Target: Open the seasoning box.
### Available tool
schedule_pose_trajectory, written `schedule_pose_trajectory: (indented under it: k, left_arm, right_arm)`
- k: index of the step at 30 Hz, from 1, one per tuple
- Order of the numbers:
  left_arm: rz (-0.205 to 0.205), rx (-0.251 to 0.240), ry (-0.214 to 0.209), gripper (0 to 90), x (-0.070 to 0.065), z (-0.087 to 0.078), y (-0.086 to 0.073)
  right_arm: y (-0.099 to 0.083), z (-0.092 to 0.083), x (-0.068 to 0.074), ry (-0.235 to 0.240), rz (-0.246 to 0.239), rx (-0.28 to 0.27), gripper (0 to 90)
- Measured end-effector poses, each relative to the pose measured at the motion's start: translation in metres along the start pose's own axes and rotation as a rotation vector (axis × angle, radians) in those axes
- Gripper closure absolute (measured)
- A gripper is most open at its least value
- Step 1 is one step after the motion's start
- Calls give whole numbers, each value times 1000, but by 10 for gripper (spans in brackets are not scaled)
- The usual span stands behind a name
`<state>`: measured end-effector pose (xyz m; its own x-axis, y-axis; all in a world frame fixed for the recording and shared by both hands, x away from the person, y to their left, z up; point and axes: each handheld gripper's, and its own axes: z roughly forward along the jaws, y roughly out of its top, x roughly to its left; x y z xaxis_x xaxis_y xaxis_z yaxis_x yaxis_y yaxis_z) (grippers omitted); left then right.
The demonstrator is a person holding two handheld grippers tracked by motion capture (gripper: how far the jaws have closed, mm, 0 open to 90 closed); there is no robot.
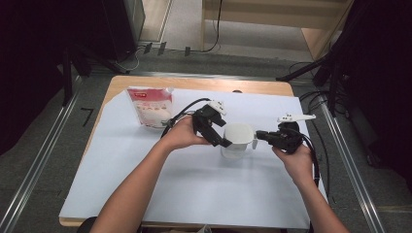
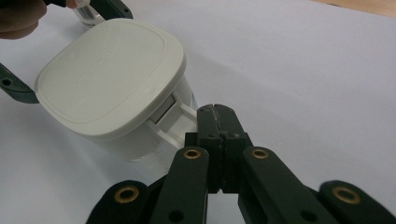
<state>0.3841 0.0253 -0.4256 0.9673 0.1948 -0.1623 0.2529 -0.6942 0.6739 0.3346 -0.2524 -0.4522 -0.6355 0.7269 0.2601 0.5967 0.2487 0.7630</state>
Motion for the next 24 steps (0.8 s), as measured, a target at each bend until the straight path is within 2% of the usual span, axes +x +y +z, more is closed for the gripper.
schedule_pose_trajectory:
  k: [5,12,24]
  left_arm:
    - [4,25,-8,134,-2,7,0]
    - [7,7,-8,151,-2,10,1]
    - [16,7,0,167,-2,11,1]
  right_arm:
    - [0,0,1,-4,1,-1,900]
    - [0,0,1,5,0,-5,900]
    - [0,1,5,4,-13,-9,900]
